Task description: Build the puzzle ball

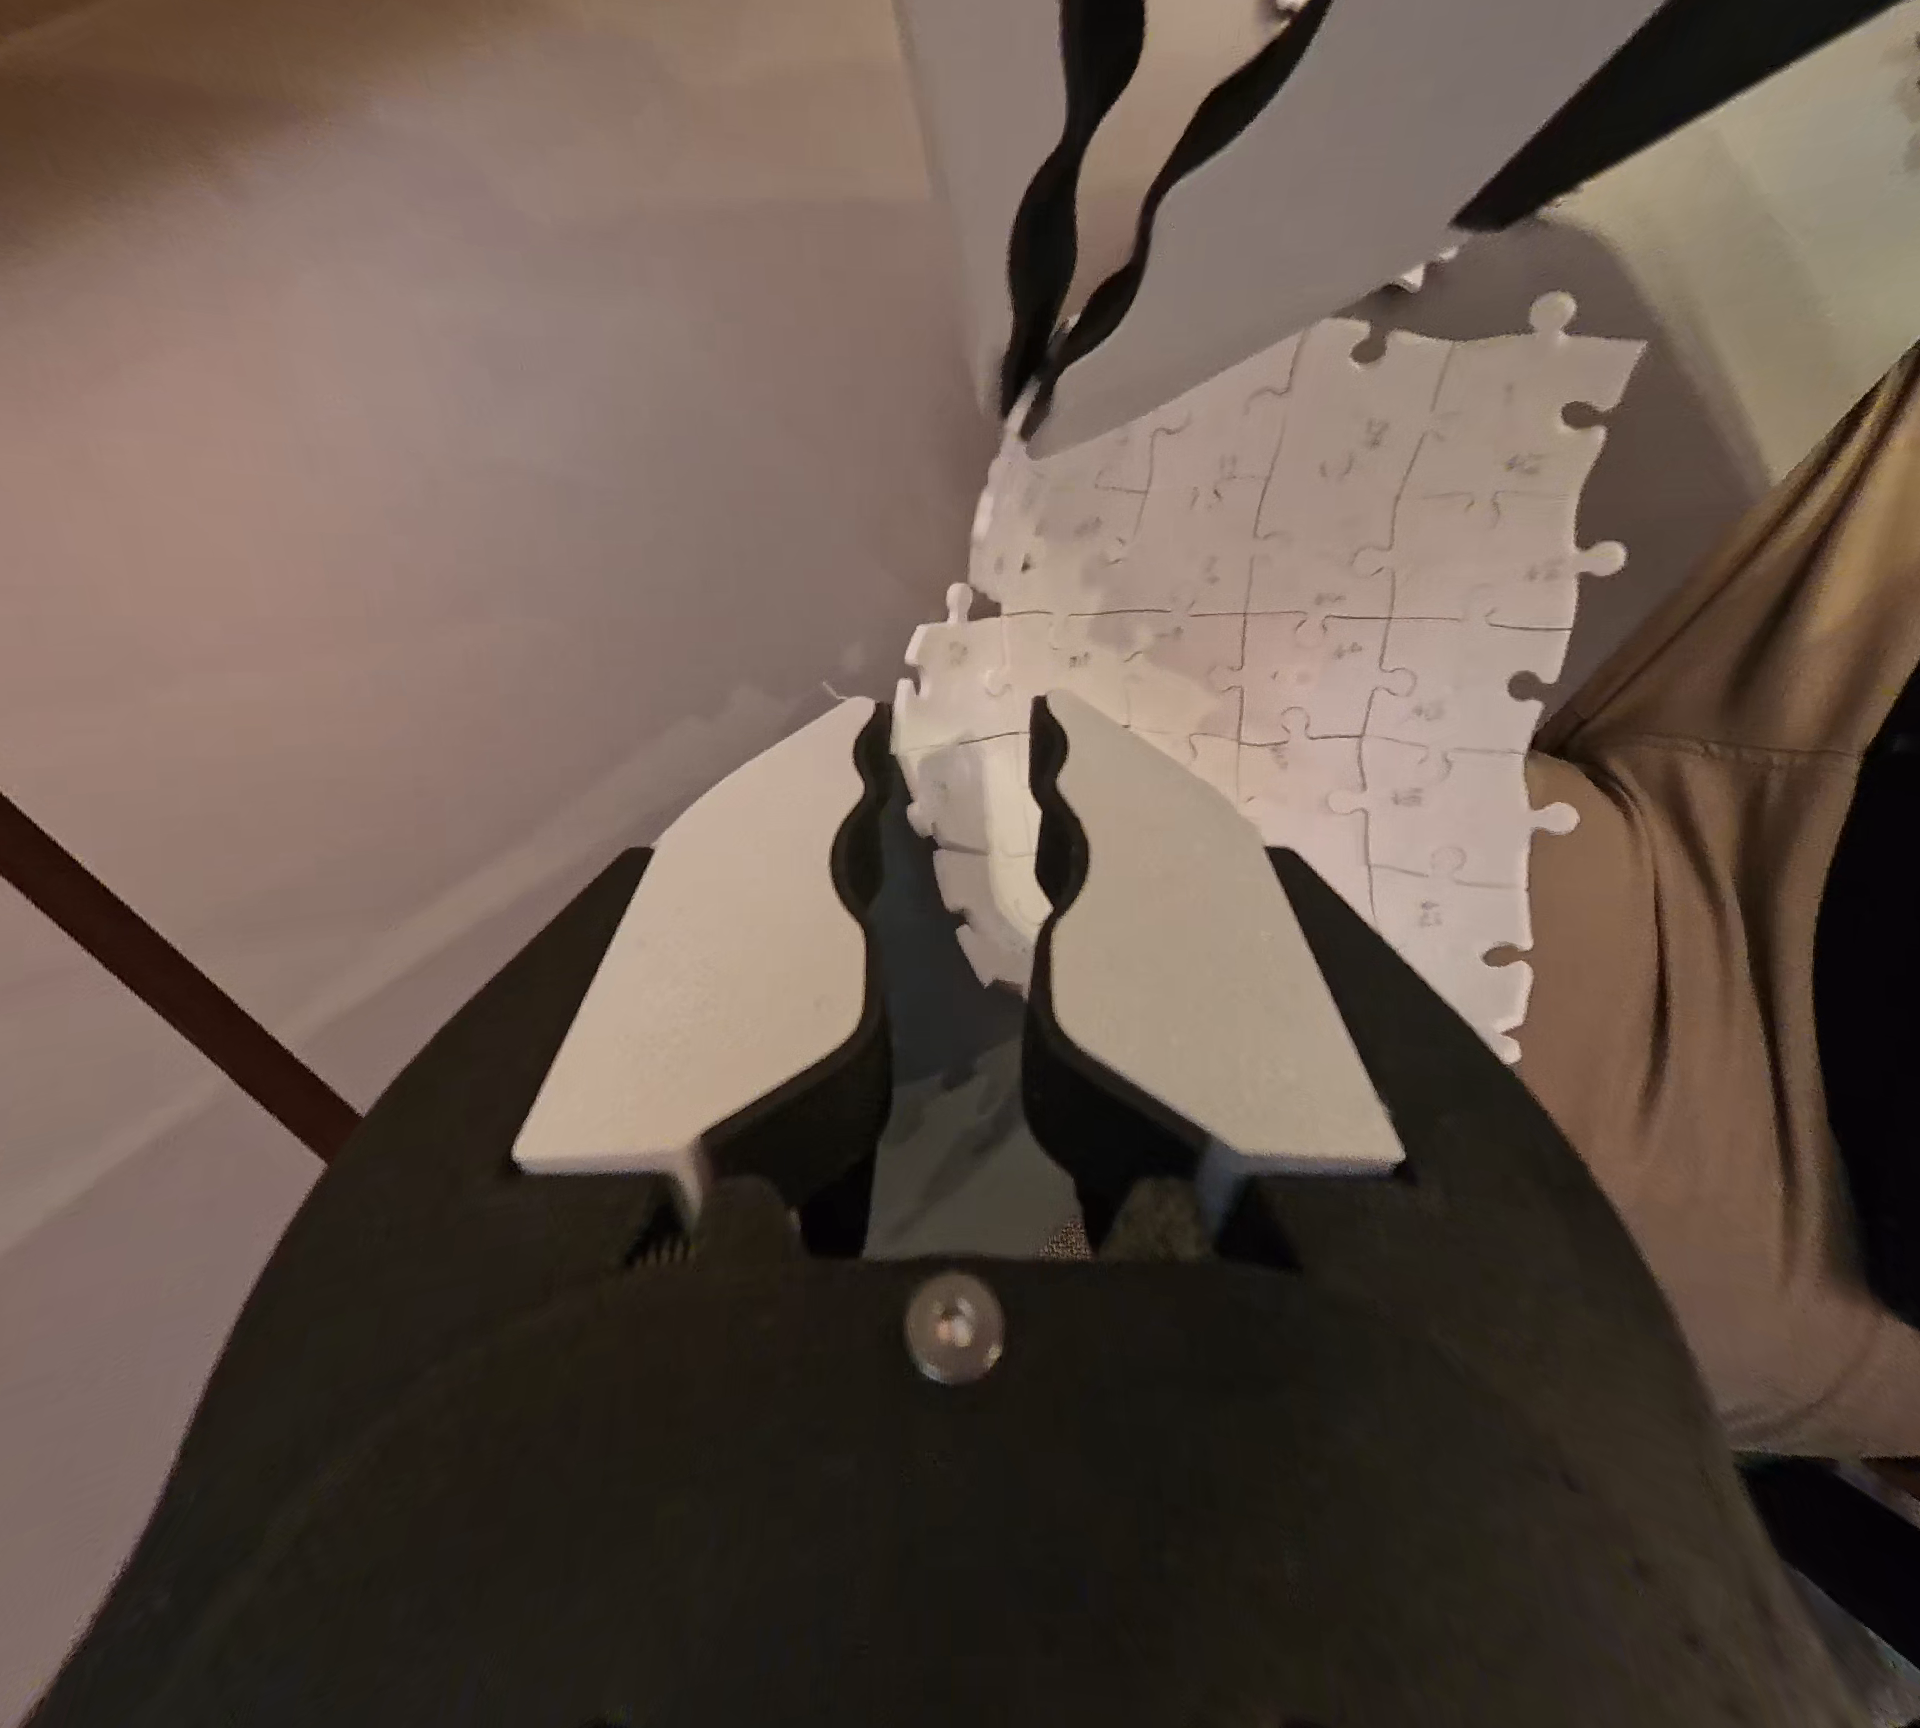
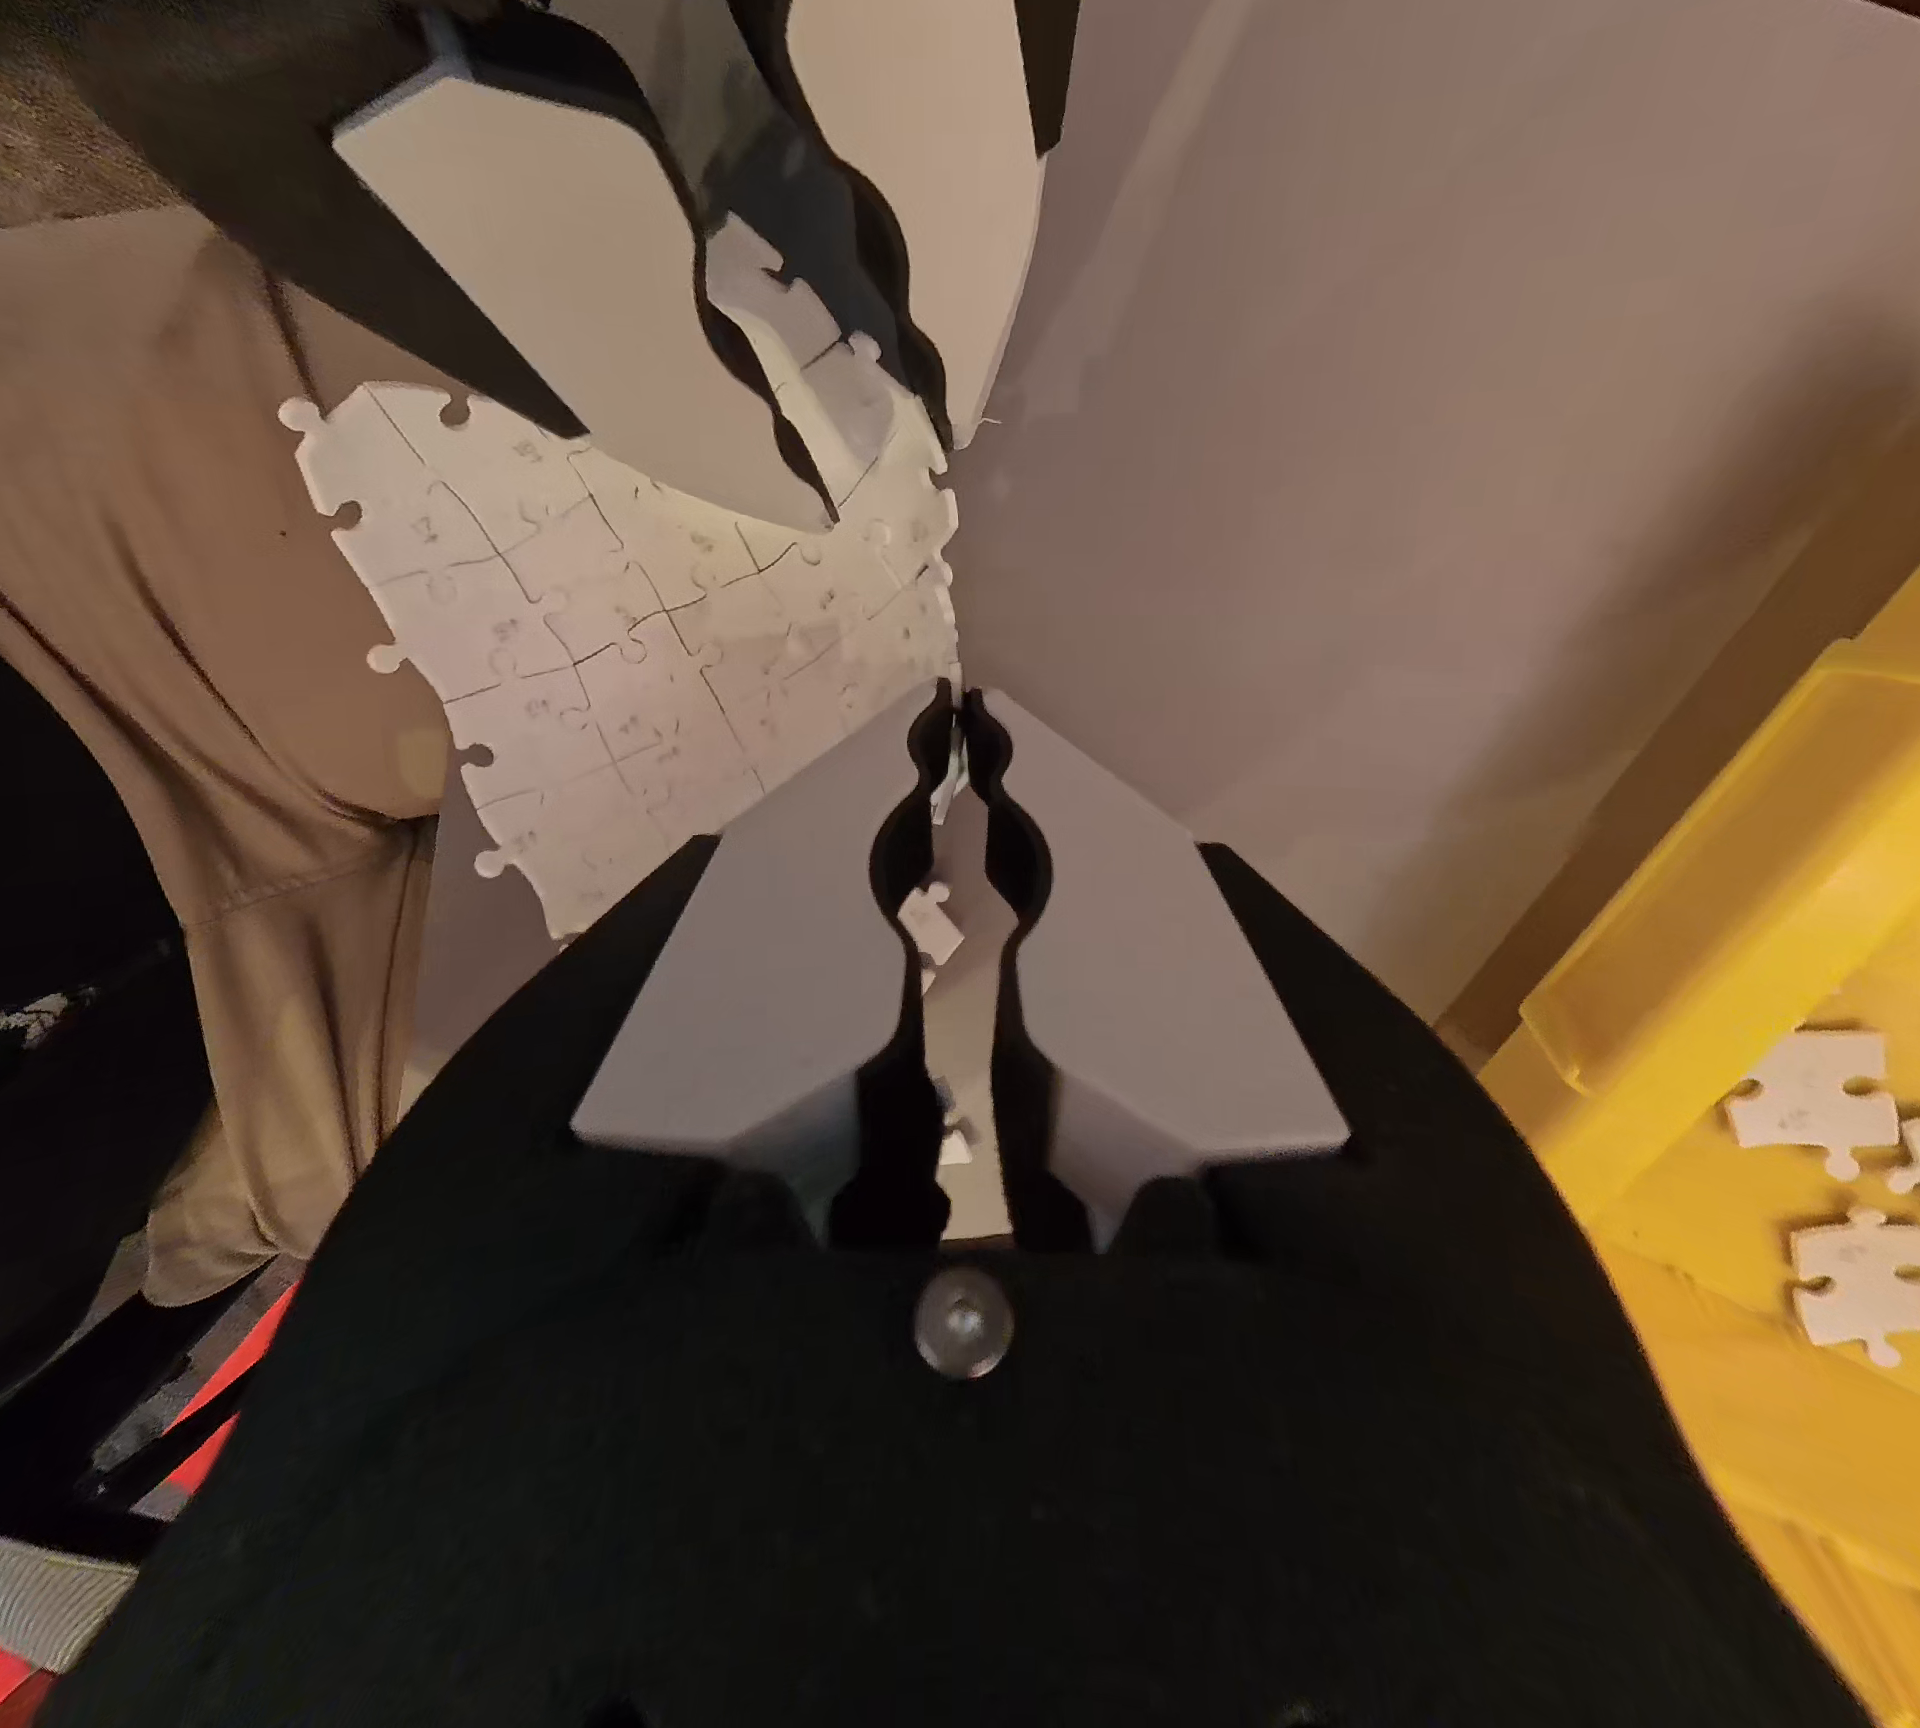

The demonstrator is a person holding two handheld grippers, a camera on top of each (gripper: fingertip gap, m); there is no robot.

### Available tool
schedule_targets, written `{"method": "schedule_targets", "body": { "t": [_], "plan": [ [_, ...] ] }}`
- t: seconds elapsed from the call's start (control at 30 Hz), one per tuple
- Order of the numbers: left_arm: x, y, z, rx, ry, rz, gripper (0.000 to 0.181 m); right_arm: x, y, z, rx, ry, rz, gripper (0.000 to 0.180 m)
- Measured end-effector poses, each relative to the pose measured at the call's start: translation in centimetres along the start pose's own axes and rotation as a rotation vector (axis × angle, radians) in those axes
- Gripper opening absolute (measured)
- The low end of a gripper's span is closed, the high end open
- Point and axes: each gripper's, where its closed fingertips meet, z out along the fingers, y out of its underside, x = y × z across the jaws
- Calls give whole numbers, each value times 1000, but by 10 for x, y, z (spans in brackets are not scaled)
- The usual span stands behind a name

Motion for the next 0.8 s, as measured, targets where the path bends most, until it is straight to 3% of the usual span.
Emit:
{"method": "schedule_targets", "body": {
  "t": [0.33, 0.8],
  "plan": [
    [-6, 2, 0, -11, 1, -16, 32, 9, 1, 3, -13, -20, 1, 0],
    [-22, -4, -28, 185, -66, -150, 41, 14, 3, 8, -4, -68, -13, 0]
  ]
}}
